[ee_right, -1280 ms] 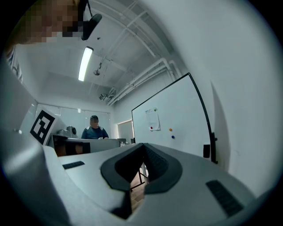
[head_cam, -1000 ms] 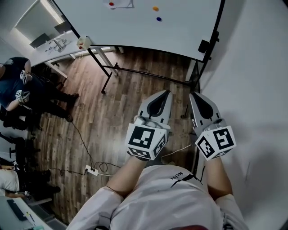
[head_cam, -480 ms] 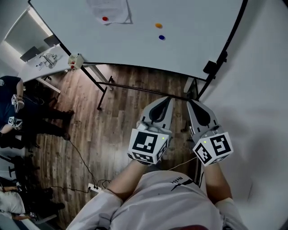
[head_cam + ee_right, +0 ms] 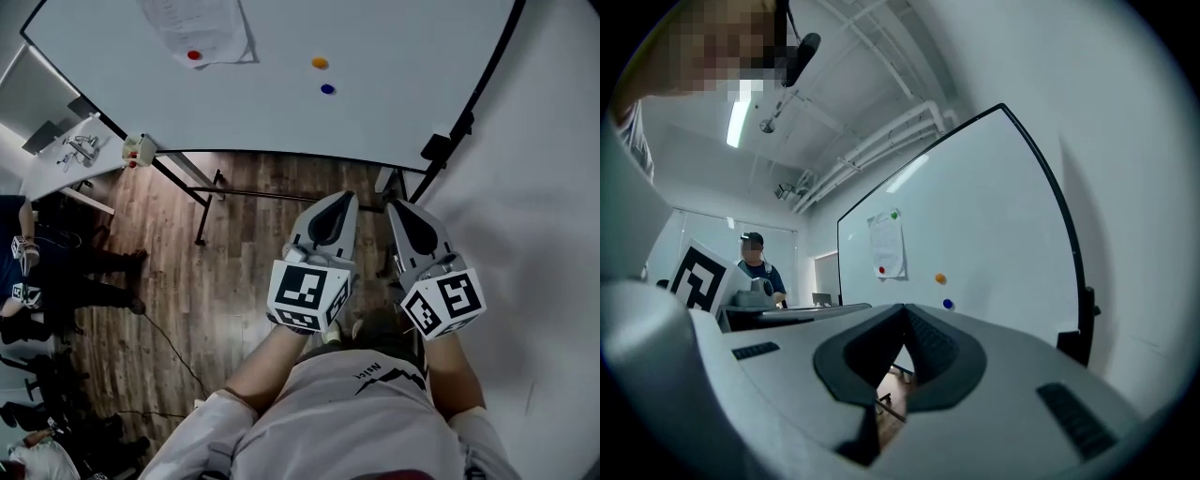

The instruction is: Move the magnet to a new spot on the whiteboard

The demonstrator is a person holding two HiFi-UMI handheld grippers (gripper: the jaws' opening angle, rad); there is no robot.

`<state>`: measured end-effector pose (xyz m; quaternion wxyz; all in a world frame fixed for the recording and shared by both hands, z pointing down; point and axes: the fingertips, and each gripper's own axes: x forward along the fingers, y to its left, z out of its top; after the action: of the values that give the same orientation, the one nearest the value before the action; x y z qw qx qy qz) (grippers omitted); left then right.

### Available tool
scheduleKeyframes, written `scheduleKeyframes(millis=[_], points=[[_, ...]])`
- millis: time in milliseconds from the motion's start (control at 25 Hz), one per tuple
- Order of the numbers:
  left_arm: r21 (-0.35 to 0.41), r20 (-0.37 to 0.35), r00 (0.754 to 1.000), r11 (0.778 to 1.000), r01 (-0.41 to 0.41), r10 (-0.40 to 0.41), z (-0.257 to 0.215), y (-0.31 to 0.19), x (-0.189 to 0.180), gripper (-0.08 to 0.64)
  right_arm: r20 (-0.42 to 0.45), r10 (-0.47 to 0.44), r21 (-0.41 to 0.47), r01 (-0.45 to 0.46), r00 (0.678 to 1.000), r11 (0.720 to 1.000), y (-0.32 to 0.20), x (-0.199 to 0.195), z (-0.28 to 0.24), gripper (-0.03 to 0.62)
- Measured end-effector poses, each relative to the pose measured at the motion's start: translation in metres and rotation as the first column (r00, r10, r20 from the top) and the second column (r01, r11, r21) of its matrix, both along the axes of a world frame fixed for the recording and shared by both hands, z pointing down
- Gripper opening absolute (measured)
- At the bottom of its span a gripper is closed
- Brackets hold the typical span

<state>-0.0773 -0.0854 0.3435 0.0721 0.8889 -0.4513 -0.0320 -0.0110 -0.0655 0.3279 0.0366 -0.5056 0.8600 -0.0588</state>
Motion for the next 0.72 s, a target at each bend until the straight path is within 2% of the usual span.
scheduleKeyframes(millis=[400,720], points=[[-0.001,0.034,0.995,0.995,0.095,-0.095,0.016,-0.083,0.002,0.011,0.020,-0.076,0.013,0.075,0.997,0.997,-0.082,0.001,0.010,0.012],[-0.008,0.050,0.978,0.979,0.205,-0.204,0.029,-0.167,0.012,0.011,0.031,-0.179,0.011,0.179,0.983,0.984,-0.166,0.015,0.014,0.012]])
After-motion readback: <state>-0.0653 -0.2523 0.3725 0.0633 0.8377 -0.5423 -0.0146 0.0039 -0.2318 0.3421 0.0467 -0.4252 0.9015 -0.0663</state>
